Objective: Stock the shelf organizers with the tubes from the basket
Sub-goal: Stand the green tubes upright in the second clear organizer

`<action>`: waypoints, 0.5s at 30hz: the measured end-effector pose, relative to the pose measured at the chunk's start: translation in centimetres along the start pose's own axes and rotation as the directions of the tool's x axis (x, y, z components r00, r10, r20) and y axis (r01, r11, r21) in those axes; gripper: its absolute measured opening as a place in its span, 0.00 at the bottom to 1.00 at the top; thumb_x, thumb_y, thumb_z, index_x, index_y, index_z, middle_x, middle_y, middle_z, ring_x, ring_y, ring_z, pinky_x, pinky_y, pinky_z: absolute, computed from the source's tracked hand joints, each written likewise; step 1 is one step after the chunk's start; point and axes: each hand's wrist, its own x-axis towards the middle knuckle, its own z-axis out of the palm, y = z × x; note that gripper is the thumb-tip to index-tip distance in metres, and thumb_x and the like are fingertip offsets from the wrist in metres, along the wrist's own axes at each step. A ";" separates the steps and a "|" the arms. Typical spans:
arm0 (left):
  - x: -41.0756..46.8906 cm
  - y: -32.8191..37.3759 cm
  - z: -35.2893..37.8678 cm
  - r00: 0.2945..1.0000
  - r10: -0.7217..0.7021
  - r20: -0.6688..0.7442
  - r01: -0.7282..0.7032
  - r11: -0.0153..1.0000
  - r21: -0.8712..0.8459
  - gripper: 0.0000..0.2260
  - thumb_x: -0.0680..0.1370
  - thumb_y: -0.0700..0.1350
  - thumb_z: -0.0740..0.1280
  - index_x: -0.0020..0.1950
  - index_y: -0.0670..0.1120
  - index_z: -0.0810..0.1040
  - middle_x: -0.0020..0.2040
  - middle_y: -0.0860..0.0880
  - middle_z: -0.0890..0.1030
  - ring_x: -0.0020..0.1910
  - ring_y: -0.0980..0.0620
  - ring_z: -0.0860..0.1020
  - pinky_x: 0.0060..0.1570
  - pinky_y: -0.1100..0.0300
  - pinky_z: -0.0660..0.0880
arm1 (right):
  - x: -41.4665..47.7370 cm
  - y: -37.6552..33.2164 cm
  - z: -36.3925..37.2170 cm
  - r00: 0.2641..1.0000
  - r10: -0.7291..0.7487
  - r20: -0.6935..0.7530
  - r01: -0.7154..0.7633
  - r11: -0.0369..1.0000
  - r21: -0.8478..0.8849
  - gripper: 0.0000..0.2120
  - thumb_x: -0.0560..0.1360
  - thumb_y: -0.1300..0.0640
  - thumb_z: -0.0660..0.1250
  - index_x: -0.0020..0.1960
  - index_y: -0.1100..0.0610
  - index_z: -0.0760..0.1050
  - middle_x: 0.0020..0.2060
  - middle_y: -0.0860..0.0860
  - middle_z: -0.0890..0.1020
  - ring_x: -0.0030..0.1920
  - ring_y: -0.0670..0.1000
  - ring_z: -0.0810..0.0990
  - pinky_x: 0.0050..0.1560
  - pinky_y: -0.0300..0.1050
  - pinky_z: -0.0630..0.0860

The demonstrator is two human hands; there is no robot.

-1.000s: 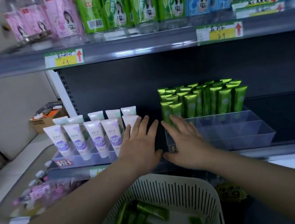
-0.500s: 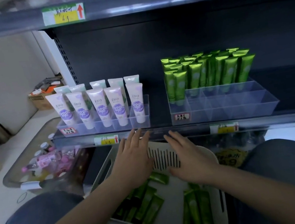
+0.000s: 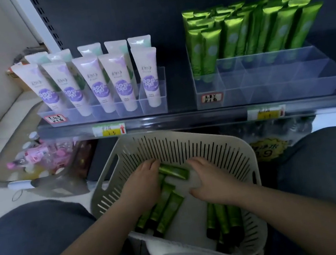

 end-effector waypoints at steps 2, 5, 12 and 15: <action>0.7 -0.6 0.6 0.997 -0.013 0.073 0.011 1.000 0.024 0.27 0.77 0.44 0.58 0.74 0.44 0.57 0.73 0.45 0.60 0.72 0.46 0.60 0.71 0.51 0.61 | 0.8 0.4 0.9 0.999 0.037 0.041 -0.038 0.999 0.021 0.29 0.71 0.48 0.67 0.69 0.52 0.62 0.64 0.50 0.66 0.63 0.49 0.67 0.61 0.43 0.67; 1.9 -1.4 1.4 0.983 -0.039 0.179 0.033 0.999 0.037 0.22 0.76 0.41 0.59 0.71 0.43 0.63 0.69 0.44 0.66 0.67 0.44 0.66 0.65 0.49 0.68 | 2.3 1.1 2.5 0.987 0.113 0.119 -0.115 0.993 0.016 0.28 0.71 0.49 0.67 0.68 0.53 0.65 0.61 0.51 0.68 0.61 0.50 0.68 0.57 0.44 0.70; 5.0 -2.0 4.1 0.934 -0.007 0.358 -0.012 0.999 0.052 0.19 0.77 0.39 0.61 0.68 0.42 0.67 0.66 0.43 0.70 0.62 0.45 0.72 0.63 0.54 0.70 | 5.1 2.5 6.0 0.940 0.247 0.235 -0.257 0.966 0.015 0.27 0.72 0.49 0.67 0.68 0.54 0.65 0.60 0.53 0.68 0.57 0.50 0.69 0.46 0.40 0.67; 6.4 -2.2 5.6 0.916 0.013 0.400 -0.046 0.996 0.071 0.18 0.78 0.41 0.61 0.67 0.43 0.68 0.65 0.43 0.72 0.62 0.47 0.73 0.63 0.54 0.70 | 6.1 3.0 7.4 0.918 0.293 0.265 -0.302 0.953 -0.010 0.28 0.72 0.48 0.66 0.68 0.56 0.65 0.61 0.54 0.68 0.56 0.51 0.70 0.40 0.39 0.66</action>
